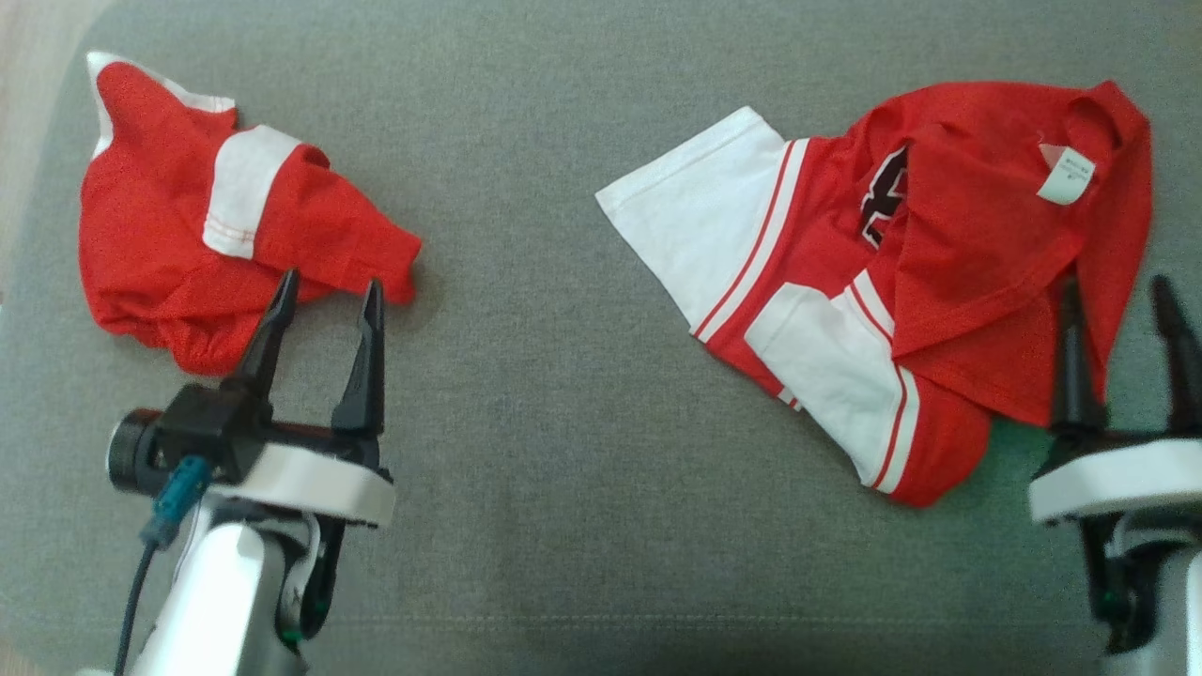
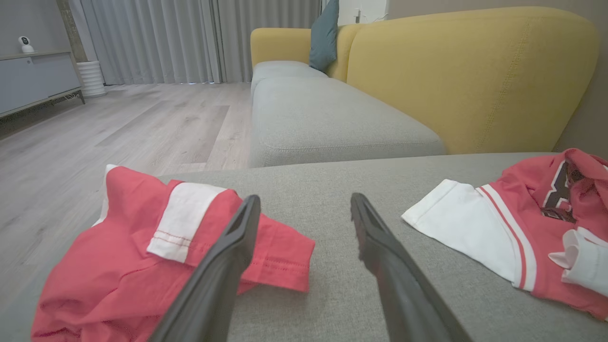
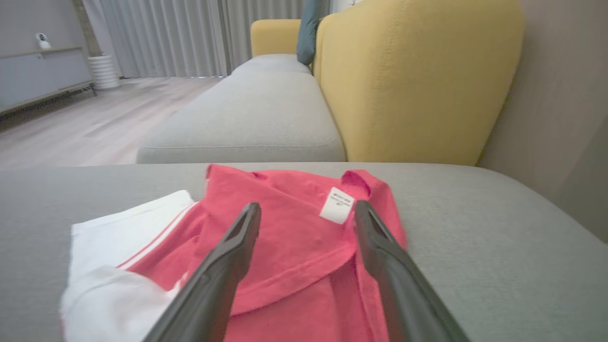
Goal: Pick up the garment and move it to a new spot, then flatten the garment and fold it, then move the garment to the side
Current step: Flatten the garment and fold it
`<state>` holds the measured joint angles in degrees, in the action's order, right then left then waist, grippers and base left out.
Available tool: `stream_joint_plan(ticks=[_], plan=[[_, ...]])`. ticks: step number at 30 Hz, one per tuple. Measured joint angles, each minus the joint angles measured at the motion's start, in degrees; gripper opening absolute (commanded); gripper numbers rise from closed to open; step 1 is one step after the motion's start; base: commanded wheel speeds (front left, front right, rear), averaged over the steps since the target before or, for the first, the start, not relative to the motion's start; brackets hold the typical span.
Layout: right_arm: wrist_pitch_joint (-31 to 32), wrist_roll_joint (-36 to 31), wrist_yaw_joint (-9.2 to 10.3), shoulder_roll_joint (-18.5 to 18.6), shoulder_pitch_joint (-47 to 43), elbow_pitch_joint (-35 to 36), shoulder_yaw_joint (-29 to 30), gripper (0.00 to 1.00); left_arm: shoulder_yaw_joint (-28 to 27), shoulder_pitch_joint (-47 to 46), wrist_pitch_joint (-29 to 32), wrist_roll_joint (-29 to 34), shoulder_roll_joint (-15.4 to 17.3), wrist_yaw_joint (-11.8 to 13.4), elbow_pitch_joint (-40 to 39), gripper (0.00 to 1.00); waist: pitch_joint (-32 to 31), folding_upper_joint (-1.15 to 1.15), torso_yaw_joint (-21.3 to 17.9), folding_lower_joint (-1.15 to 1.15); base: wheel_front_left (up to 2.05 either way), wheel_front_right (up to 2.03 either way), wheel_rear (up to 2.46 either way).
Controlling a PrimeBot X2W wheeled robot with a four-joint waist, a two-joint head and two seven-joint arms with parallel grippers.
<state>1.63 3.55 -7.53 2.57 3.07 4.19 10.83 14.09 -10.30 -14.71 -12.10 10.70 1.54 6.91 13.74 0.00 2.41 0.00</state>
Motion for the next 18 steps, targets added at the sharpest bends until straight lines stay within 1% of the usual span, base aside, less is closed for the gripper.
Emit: stream_joint_plan(ticks=[7,11,18], plan=[[0.6,2.54,0.0,-0.01,-3.31,2.29,-4.83,1.0,-0.02,2.99,0.01,-0.2,0.0,0.51,0.13,1.0,-2.15,0.0,-0.19,0.0,0.0,0.0,0.0],[0.67,2.5,0.0,-0.01,-3.86,2.64,-5.28,1.0,0.01,3.31,0.09,-0.25,0.01,0.99,0.03,1.0,-2.94,0.0,-0.03,0.0,0.0,0.0,0.0],[1.24,2.44,0.0,-0.01,-3.86,2.89,-6.27,1.0,0.11,3.31,0.52,-0.26,0.11,1.07,-0.47,1.0,-3.03,0.0,0.22,0.0,0.0,0.0,0.0]])
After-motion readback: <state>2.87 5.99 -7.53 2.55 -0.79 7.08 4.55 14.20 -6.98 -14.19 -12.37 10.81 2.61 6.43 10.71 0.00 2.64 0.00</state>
